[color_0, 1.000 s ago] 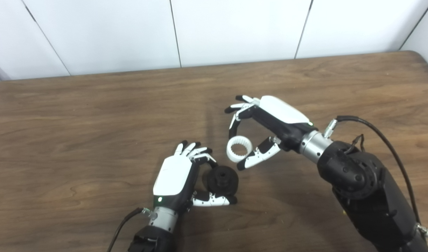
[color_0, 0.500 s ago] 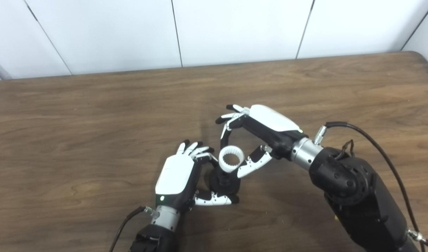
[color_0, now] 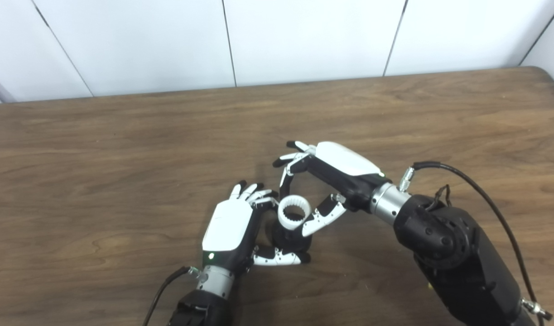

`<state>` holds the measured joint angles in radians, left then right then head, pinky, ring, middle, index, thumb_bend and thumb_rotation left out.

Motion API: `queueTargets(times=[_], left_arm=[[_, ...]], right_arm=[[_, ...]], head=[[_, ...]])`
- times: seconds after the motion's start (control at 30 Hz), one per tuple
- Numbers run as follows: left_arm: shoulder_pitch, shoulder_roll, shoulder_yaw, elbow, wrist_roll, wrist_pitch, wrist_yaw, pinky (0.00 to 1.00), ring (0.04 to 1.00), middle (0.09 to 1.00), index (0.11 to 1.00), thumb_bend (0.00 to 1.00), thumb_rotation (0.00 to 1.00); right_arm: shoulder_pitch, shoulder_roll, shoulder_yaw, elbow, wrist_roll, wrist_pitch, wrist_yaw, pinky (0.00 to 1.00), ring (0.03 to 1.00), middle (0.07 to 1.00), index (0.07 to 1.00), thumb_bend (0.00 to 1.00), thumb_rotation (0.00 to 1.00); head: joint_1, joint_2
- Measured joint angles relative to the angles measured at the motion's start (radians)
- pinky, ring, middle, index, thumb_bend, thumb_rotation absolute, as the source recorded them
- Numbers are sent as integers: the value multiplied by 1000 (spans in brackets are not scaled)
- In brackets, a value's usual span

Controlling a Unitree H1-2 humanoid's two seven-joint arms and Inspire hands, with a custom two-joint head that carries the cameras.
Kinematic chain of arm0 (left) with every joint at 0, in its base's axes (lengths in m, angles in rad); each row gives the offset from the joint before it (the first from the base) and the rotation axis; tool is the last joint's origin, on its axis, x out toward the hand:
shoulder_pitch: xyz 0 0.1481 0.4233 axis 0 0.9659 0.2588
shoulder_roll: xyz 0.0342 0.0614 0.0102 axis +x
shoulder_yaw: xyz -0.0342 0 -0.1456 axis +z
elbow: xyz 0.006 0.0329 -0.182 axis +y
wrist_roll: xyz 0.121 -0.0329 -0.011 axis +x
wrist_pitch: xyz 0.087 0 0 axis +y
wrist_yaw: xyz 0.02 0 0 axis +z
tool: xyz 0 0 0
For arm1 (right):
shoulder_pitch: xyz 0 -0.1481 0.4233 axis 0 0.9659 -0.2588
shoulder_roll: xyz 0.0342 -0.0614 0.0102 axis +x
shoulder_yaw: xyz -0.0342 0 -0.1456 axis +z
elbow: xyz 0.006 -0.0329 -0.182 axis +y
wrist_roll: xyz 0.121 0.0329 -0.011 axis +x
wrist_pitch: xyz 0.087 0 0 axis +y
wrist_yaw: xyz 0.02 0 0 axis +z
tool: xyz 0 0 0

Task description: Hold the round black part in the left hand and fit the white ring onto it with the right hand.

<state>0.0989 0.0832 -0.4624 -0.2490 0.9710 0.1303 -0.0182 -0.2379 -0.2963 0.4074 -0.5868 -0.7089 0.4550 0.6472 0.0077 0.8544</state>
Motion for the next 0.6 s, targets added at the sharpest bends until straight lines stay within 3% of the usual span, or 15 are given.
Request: queueTargets(times=[0.6], left_arm=[[-1, 0, -4, 0, 0, 6, 2, 1000, 912, 805, 484, 522, 49]], right_arm=[[18, -6, 8, 31, -22, -41, 0, 1000, 1000, 853, 484, 518, 142]], head=[[-2, -8]])
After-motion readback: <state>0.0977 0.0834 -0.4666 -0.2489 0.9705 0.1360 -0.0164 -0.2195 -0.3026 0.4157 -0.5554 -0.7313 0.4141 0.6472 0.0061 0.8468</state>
